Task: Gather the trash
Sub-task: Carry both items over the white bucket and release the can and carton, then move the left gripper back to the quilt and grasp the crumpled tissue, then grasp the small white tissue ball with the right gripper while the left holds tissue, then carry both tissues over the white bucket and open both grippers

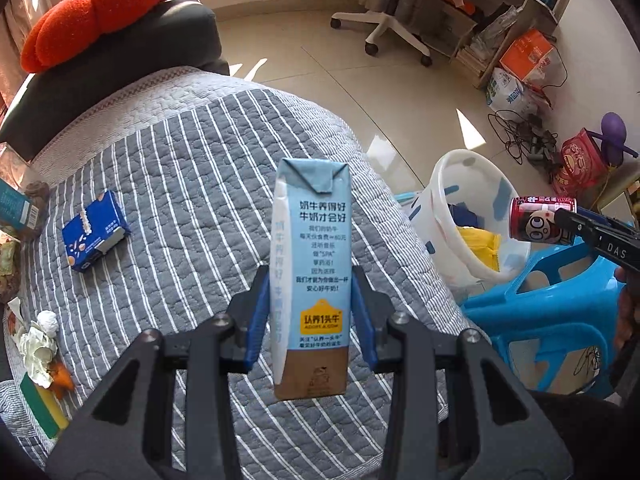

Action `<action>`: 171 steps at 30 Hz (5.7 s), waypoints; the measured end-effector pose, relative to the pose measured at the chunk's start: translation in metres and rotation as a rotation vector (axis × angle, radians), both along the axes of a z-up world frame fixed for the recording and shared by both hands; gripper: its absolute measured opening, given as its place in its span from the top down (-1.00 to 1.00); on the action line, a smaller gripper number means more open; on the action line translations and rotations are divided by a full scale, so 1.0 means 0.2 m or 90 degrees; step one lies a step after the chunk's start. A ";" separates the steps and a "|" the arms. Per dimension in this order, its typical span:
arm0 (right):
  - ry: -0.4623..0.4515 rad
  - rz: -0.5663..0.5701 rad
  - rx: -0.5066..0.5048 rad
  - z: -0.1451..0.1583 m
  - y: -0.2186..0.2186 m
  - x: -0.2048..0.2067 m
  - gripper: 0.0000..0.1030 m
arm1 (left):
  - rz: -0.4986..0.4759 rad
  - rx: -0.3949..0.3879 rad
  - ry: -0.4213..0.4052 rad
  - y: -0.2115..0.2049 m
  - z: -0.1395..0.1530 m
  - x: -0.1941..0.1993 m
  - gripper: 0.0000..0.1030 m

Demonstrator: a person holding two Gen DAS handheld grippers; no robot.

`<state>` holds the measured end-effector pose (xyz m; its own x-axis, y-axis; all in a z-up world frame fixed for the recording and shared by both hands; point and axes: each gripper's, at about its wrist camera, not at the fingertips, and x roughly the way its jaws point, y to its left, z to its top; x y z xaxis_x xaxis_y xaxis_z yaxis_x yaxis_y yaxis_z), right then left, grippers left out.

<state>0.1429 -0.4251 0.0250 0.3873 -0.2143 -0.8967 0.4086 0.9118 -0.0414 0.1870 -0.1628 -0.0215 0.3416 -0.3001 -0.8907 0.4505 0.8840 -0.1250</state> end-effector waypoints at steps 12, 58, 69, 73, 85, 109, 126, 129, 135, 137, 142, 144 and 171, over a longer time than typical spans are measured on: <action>0.012 -0.030 0.031 -0.07 -0.15 -0.05 -0.30 | -0.057 -0.046 -0.007 -0.33 0.01 -0.02 0.21; 0.019 -0.004 -0.002 0.05 0.03 -0.21 -0.69 | -0.015 0.039 -0.053 0.04 0.06 -0.04 -0.99; 0.046 0.103 -0.027 -0.03 0.44 -0.04 -0.72 | 0.088 0.080 -0.032 0.69 0.07 -0.07 -0.99; 0.050 0.129 -0.034 -0.05 0.57 0.02 -0.72 | 0.127 0.092 -0.017 0.90 0.04 -0.06 -0.99; 0.069 0.188 -0.035 -0.14 0.88 0.18 -0.73 | 0.272 0.084 0.096 1.46 -0.15 0.08 -0.99; 0.086 0.229 -0.001 -0.31 1.32 0.52 -0.73 | 0.315 0.100 0.096 1.53 -0.38 0.32 0.31; 0.069 0.336 0.082 -0.46 1.97 0.76 -0.72 | 0.328 0.000 0.019 1.75 0.00 0.15 0.64; 0.068 0.379 0.093 -0.52 2.15 0.78 -0.70 | 0.336 0.021 0.016 1.80 -0.02 0.13 0.64; 0.076 0.431 0.101 -0.64 2.41 0.83 -0.34 | 0.359 0.020 0.029 1.88 -0.03 0.11 0.64; 0.073 0.443 0.098 -0.65 2.46 0.84 -0.25 | 0.362 0.022 0.032 1.89 -0.04 0.11 0.64; 0.059 0.463 0.099 -0.69 2.55 0.88 0.03 | 0.364 0.021 0.034 1.89 -0.05 0.11 0.64; 0.056 0.475 0.094 -0.71 2.59 0.89 0.22 | 0.363 0.023 0.033 1.88 -0.04 0.10 0.64; 0.004 0.358 0.066 -0.21 1.65 0.55 0.52 | 0.220 -0.011 -0.022 1.18 0.13 0.07 0.64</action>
